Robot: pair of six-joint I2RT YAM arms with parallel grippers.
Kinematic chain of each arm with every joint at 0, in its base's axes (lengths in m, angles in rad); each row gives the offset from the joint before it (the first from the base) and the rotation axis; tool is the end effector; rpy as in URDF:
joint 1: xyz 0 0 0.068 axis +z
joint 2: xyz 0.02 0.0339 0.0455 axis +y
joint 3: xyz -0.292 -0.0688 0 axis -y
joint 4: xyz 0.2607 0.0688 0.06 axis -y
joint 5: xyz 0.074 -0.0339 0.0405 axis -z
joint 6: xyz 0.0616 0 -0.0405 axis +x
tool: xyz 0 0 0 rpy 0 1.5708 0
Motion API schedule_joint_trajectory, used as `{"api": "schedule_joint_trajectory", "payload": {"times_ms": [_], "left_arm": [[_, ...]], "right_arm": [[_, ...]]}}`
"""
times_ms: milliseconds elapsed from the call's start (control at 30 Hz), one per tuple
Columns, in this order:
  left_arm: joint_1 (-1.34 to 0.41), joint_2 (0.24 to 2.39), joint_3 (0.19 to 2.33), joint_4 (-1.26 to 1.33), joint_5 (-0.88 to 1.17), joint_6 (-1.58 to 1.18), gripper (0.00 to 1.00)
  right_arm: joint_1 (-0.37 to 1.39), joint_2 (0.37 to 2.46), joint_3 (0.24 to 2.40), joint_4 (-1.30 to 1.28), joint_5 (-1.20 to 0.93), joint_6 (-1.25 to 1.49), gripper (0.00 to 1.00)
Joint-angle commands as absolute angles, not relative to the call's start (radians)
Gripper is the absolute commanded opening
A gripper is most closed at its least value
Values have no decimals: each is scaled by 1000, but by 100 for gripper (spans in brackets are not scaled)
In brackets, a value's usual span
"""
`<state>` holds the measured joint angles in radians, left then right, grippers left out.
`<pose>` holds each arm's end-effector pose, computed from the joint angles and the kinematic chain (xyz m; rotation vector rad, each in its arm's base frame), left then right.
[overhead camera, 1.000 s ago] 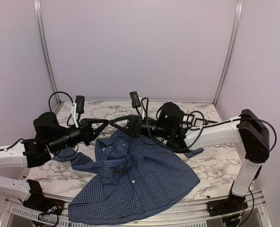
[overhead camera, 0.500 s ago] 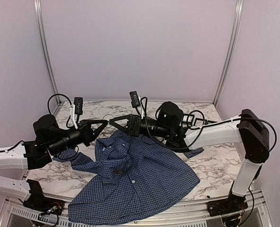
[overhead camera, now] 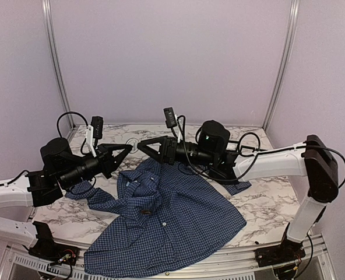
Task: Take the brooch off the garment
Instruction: Close the brooch securely, then pass from the left arm to the right
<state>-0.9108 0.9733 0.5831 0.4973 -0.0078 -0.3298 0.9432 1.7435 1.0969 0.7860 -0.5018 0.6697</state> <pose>0.1564 -0.2007 0.3257 0.4361 1.4820 -0.9948 0.2351 0.3745 0.3098 -0.6925 1.5367 1.6289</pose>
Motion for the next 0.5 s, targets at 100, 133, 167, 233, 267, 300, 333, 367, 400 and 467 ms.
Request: {"api": "schedule_joint_trajectory", "payload": {"times_ms": [100,133,167,233,267,300,333,367,400,467], "left_arm": [[-910,960,698,378,46,74,0],[-910,961,710,361,46,131,0],[-911,963,729,342,49,191,0],[-911,971,762,295,52,303,0],[-912,976,779,272,51,352,0],[-912,982,797,249,50,404,0],[-914,988,813,233,47,450,0],[-916,994,827,217,43,491,0],[-921,1000,840,204,35,530,0],[-933,1013,860,173,12,625,0]], "right_arm": [[913,1638,1128,654,-463,622,53],[907,1633,1138,632,-467,623,53],[899,1626,1150,606,-471,620,53],[886,1610,1178,542,-471,603,55],[881,1603,1198,500,-471,587,56],[878,1599,1218,456,-470,572,56],[876,1596,1235,417,-469,563,56],[870,1591,1243,394,-473,561,57],[866,1590,1247,377,-482,564,57],[852,1582,1250,357,-504,587,57]]}}
